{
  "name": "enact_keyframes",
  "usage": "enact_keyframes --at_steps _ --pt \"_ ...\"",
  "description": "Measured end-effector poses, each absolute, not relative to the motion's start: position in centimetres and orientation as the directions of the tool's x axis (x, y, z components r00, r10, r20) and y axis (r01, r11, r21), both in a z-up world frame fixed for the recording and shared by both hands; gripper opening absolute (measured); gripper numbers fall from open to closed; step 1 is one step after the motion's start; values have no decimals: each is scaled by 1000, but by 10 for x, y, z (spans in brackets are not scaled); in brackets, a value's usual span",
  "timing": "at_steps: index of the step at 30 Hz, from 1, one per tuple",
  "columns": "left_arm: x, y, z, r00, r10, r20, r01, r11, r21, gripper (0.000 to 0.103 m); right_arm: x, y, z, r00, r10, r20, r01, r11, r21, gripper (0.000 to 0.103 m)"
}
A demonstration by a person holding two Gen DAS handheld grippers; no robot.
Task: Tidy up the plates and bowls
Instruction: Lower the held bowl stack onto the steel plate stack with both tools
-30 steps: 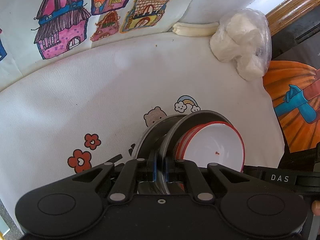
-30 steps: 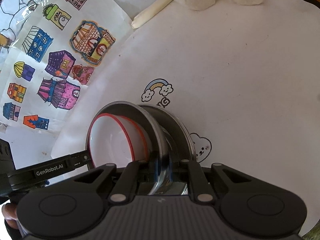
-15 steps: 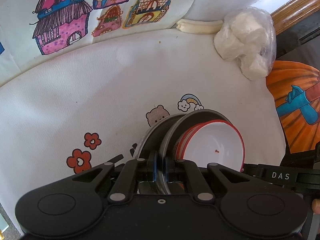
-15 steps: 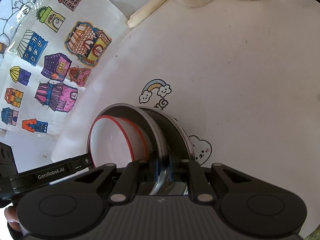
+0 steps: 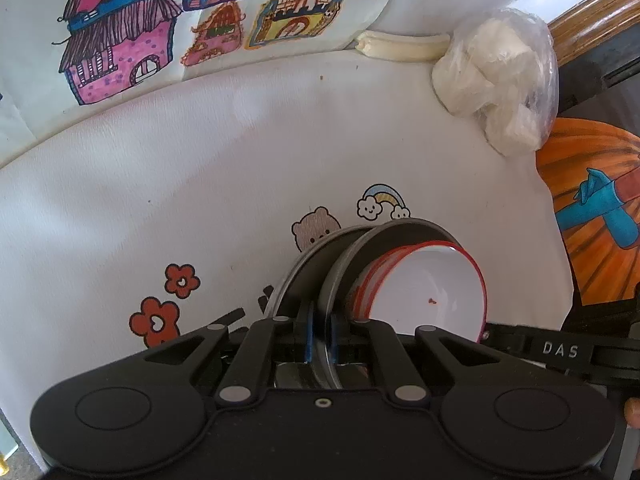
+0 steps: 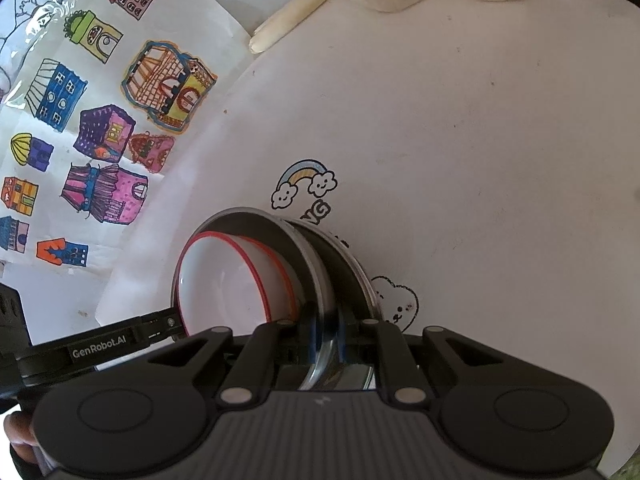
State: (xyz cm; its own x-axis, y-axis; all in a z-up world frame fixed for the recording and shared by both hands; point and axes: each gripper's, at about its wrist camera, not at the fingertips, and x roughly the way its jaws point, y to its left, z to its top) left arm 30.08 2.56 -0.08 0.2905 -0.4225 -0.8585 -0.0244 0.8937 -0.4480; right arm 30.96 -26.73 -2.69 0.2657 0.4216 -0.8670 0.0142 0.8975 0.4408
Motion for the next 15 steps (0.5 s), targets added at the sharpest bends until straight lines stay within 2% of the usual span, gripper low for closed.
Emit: enact_keyframes --at_steps 11,15 --pt "303 24 0 276 -406 -871 -35 902 -431 7 311 -272 -15 303 415 -858 -1 900 436 15" --pt "303 25 -1 270 -405 -873 -41 901 -431 7 310 -274 -16 303 415 -858 4 900 436 20"
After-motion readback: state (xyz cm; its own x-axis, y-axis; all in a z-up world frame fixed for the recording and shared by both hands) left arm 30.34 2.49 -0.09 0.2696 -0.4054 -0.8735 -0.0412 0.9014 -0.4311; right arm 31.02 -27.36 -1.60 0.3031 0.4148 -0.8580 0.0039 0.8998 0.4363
